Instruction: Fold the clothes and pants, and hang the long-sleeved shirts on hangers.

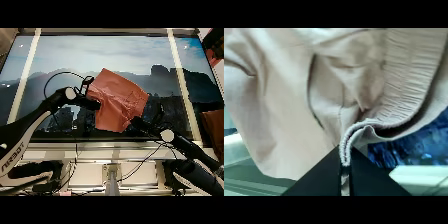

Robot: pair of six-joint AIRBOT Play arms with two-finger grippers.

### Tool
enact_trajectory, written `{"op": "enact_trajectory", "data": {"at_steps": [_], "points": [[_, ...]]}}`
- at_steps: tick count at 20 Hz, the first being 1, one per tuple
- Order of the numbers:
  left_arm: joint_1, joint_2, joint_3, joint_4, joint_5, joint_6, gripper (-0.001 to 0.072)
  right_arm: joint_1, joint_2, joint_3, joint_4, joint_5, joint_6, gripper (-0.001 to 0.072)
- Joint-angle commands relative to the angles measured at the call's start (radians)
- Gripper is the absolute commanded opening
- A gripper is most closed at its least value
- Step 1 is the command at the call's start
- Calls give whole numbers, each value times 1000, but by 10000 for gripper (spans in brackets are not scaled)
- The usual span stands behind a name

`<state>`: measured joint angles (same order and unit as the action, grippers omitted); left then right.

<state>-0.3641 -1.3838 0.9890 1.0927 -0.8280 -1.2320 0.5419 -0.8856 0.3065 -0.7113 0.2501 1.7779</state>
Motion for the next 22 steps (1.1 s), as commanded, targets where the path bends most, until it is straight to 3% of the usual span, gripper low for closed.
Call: {"op": "enact_trajectory", "data": {"at_steps": [1,5,10,16,17,18,19,22], "points": [[59,142,1,131,-95,5,16,0,14,25,-32,-7,-18,26],[80,303,1,192,-194,-5,16,1,13,26,-34,-2,-18,26],[80,368,-2,272,-437,-128,16,1,13,26,-34,61,-18,26],[79,295,-85,269,-440,-130,29,1,12,26,-85,218,-18,26],[79,267,-100,269,-416,-130,174,1,12,26,-94,217,-17,26],[79,240,-108,269,-384,-130,494,1,12,26,-103,209,-17,26],[79,207,-109,269,-356,-134,720,1,12,26,-105,199,-17,26],[80,150,-109,269,-304,-134,717,1,12,26,-105,170,-17,26]]}}
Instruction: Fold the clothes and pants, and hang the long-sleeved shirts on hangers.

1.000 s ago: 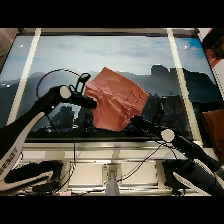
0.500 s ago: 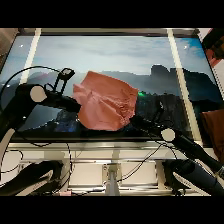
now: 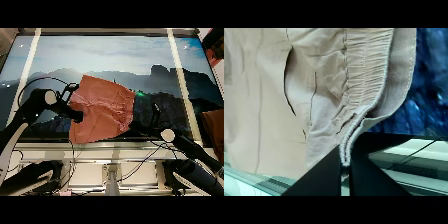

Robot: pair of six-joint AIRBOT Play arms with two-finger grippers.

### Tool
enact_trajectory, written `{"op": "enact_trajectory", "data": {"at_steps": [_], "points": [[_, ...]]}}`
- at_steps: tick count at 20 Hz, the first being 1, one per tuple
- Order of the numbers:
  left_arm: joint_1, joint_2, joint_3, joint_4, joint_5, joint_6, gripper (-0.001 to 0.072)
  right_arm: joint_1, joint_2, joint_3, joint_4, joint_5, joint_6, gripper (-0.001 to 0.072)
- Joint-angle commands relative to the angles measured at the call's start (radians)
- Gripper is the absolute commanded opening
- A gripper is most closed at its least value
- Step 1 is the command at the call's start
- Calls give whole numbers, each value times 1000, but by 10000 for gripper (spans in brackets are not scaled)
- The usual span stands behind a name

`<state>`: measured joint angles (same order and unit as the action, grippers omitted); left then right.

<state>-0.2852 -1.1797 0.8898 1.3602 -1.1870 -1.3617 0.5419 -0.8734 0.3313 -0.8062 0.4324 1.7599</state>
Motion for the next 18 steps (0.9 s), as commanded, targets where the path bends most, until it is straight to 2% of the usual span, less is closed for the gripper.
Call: {"op": "enact_trajectory", "data": {"at_steps": [1,3,5,9,12,13,14,16,18], "points": [[1,-55,-10,3,70,-4,713,1,0,1,-10,-20,1,26],[2,-46,-10,39,84,-12,707,1,0,1,-10,-25,1,26],[2,-21,-10,102,76,-30,567,1,0,1,-10,-23,1,26],[33,119,-11,143,62,-94,541,1,0,1,-10,-22,1,26],[71,274,-63,143,-21,-147,540,1,0,1,-10,-26,1,26],[85,333,-108,143,-29,-174,538,1,0,1,-10,-26,1,26],[102,399,-171,143,-29,-218,489,1,0,1,-10,-26,1,26],[132,519,-315,118,-31,-332,481,1,0,1,-10,-26,1,26],[147,602,-456,15,-31,-364,481,1,0,1,-10,-26,1,26]]}}
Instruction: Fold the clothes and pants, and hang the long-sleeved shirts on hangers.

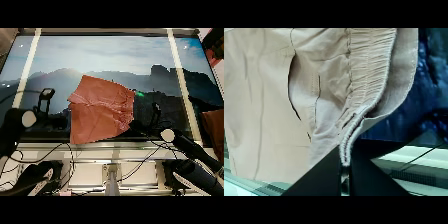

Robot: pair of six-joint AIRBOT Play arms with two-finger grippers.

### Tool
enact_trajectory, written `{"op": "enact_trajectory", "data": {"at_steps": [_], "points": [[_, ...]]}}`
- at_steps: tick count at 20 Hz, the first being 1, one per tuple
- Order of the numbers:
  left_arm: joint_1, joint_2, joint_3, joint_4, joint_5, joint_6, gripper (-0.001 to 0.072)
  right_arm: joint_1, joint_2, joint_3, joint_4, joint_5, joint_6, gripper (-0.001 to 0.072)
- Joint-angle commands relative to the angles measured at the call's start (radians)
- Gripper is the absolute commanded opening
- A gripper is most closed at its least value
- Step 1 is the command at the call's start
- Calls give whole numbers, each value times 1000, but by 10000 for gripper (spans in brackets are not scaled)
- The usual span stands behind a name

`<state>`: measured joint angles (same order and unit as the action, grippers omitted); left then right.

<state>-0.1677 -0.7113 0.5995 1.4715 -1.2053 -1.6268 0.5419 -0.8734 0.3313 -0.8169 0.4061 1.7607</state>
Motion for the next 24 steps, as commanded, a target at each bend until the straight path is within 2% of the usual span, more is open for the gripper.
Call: {"op": "enact_trajectory", "data": {"at_steps": [1,2,4,7,11,14,18,19,21,24], "points": [[33,154,-222,-169,-11,-98,482,1,0,1,0,0,0,26],[33,164,-272,-237,-7,-98,500,1,0,1,0,0,0,26],[33,162,-339,-299,43,-98,597,1,0,1,0,1,0,26],[33,163,-352,-303,164,-120,598,1,0,1,0,1,0,26],[33,150,-353,-242,171,-175,594,1,0,1,0,0,0,26],[33,85,-354,-246,187,-192,593,1,0,1,0,-6,0,26],[33,-22,-353,-301,272,-189,592,1,0,1,0,-6,0,26],[32,-42,-353,-341,290,-163,585,1,0,1,0,-6,0,26],[32,-82,-353,-443,294,-86,480,1,0,1,1,-6,0,26],[32,-129,-353,-546,300,21,467,1,0,1,1,-5,0,26]]}}
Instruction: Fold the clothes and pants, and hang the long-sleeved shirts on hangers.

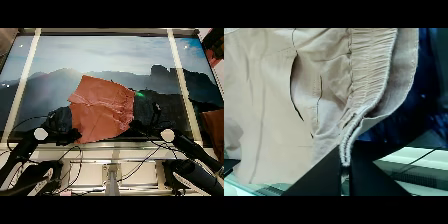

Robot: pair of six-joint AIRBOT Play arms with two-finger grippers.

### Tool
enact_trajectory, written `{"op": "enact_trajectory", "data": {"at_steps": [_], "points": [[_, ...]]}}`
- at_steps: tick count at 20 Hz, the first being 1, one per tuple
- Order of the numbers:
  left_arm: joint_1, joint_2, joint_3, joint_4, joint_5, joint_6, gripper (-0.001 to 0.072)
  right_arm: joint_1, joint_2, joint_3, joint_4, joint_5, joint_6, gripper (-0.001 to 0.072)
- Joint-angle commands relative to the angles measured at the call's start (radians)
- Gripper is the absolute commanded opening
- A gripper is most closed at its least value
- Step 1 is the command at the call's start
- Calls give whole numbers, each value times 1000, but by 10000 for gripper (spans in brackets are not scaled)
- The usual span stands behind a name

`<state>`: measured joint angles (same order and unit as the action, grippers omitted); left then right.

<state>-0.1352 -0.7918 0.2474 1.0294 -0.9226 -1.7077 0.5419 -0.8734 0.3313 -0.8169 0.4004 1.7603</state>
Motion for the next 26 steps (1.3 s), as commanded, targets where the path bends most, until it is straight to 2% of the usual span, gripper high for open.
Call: {"op": "enact_trajectory", "data": {"at_steps": [1,3,4,10,12,14,15,18,20,26], "points": [[0,-56,-1,-103,21,104,420,1,0,1,1,0,0,26],[0,-55,0,-96,26,105,63,1,0,1,1,0,0,26],[1,-54,1,-96,26,121,18,1,0,1,1,0,0,26],[1,-12,81,-96,-30,206,17,1,1,17,1,17,0,26],[1,39,149,-96,-53,209,18,1,1,69,1,56,-7,26],[1,101,230,-93,-58,210,18,1,16,159,-3,146,-108,25],[1,131,274,-72,-58,220,17,0,32,204,-19,191,-142,26],[1,225,426,86,-43,257,17,0,127,336,-68,239,-141,25],[1,283,519,142,17,257,17,0,199,429,-79,235,-141,25],[0,475,656,141,312,257,17,1,327,656,-39,256,-138,26]]}}
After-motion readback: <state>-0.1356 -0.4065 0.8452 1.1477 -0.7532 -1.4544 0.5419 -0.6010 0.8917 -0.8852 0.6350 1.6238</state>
